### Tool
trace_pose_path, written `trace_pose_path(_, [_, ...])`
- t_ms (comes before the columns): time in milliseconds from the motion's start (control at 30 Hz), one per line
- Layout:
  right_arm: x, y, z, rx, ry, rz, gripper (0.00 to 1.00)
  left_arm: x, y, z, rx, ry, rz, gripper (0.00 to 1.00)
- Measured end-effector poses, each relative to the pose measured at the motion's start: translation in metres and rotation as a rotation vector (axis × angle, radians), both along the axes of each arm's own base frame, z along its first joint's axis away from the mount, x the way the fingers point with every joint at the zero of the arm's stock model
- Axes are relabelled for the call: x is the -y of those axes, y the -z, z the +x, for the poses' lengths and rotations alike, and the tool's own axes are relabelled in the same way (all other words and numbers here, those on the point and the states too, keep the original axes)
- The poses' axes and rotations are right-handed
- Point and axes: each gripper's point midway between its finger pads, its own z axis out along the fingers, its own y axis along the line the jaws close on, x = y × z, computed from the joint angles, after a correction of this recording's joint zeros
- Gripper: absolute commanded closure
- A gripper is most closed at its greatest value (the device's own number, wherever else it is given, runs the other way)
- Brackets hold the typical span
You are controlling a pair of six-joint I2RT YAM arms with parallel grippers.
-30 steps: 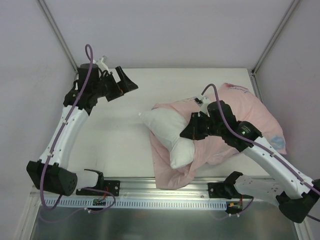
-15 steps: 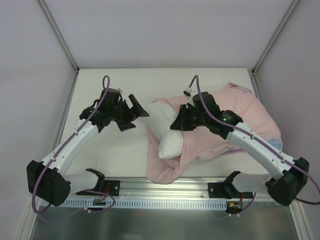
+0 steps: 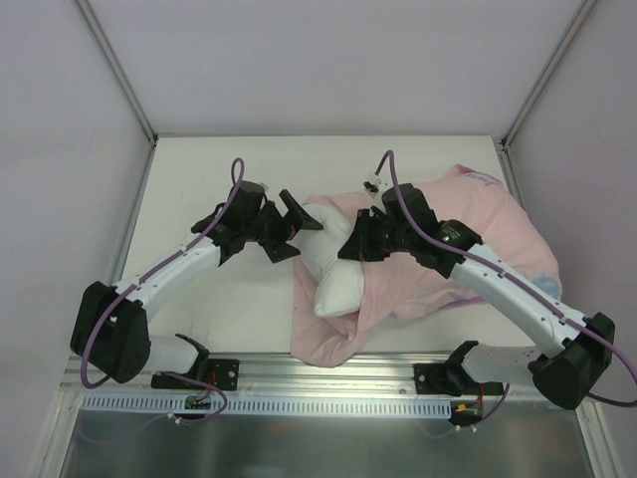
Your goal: Remove the pillowcase from the pillow
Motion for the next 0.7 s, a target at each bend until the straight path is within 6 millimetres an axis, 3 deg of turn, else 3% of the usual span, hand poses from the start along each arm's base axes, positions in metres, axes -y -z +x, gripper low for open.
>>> trace_pose_path(133, [-0.002,0.003,-0.001,-0.002,-0.002,-0.008,0.99,0.023,0.010,0.005,-0.010,0.027,-0.042,0.01])
trace_pose_path(200, [-0.002,0.007,0.000,-0.006,0.001,-0.022,0.99,0.031,0.016,0.009,-0.020,0.032,-0.059,0.31])
trace_pose_path(233, [-0.002,0.009,0.000,-0.008,0.003,-0.030,0.99,0.033,0.018,0.010,-0.026,0.033,-0.063,0.54])
trace_pose_path(267, [-0.002,0.012,0.001,-0.012,0.005,-0.039,0.99,0.035,0.020,0.011,-0.028,0.036,-0.067,1.00])
trace_pose_path(333, [-0.002,0.016,0.000,-0.020,0.004,-0.061,0.91,0.037,0.021,0.011,-0.018,0.051,-0.069,1.00])
trace_pose_path(367, [-0.002,0.017,0.000,-0.026,0.003,-0.071,0.80,0.037,0.019,0.012,-0.010,0.054,-0.072,1.00])
trace_pose_path(400, [-0.001,0.017,-0.001,-0.032,0.004,-0.083,0.58,0.036,0.017,0.012,0.001,0.056,-0.072,1.00])
trace_pose_path(500, [-0.002,0.000,-0.003,-0.009,-0.012,-0.088,0.35,0.025,0.012,0.017,0.025,0.045,-0.060,1.00])
trace_pose_path(600, [-0.003,-0.029,-0.002,0.062,-0.022,-0.066,0.25,0.014,0.007,0.021,0.049,0.031,-0.058,1.00])
trace_pose_path(700, [0.006,-0.053,0.002,0.130,0.001,-0.068,0.25,0.005,0.007,0.018,0.050,0.034,-0.047,1.00])
